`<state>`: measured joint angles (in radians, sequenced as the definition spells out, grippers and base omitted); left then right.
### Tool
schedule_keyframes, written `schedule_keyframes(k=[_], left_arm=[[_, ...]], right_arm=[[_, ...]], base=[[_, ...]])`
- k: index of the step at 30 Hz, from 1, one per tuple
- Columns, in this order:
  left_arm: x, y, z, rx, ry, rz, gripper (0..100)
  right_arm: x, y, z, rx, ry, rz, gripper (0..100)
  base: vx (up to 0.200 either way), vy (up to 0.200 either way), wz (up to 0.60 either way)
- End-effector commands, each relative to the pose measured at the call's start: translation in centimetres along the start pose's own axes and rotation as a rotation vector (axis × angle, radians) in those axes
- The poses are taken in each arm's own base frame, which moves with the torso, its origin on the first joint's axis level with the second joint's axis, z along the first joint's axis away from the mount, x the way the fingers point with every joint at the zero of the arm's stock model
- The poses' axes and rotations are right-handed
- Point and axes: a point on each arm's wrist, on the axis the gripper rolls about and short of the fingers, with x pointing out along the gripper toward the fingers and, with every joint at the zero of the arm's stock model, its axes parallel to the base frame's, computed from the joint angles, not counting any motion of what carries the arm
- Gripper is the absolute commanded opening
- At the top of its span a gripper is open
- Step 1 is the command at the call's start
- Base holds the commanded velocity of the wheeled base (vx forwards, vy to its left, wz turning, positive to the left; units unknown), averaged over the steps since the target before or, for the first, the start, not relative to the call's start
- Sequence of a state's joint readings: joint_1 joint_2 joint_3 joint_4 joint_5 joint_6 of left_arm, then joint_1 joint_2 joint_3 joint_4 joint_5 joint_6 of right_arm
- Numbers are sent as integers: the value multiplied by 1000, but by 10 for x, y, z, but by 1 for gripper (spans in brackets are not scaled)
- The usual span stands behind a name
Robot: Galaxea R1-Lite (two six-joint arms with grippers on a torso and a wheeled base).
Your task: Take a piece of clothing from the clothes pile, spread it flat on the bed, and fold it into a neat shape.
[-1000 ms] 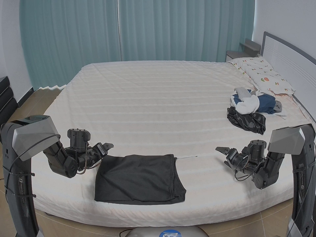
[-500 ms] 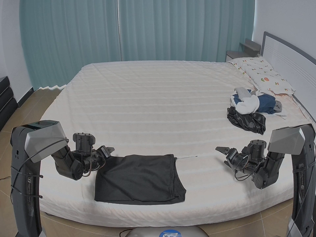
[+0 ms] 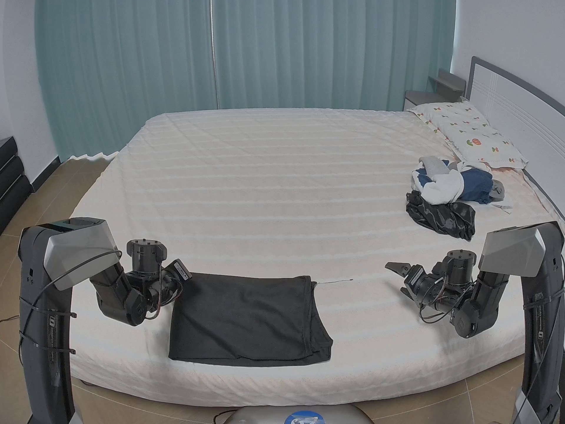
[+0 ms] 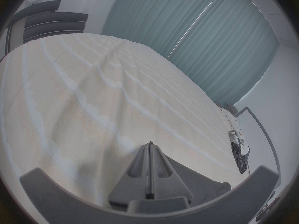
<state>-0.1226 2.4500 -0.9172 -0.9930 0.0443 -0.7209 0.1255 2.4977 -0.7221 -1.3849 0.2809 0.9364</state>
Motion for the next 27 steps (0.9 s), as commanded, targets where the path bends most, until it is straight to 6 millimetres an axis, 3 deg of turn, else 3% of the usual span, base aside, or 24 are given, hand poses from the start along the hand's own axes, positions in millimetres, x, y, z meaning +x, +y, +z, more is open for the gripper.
schedule_keyframes(k=[1,11,12,18,20,24,27], left_arm=[[0,5,1,-15,-8,14,0],[-1,9,3,-41,-20,32,0],[-1,10,2,-41,-19,33,100],[-1,10,3,-45,-21,33,100],[-2,12,7,-96,-31,36,100],[-5,15,14,-164,-39,34,100],[-9,18,15,-185,-31,34,100]], right_arm=[[0,0,0,0,-1,2,100],[0,0,0,0,1,-2,100],[0,0,0,0,1,-2,100],[-1,8,-2,-13,5,15,100],[-2,39,-29,-60,77,81,100],[0,64,-62,-118,166,138,100],[1,76,-70,-162,185,166,100]], base=[[0,0,0],[0,0,0],[0,0,0],[0,0,0],[0,0,0],[0,0,0],[0,0,0]])
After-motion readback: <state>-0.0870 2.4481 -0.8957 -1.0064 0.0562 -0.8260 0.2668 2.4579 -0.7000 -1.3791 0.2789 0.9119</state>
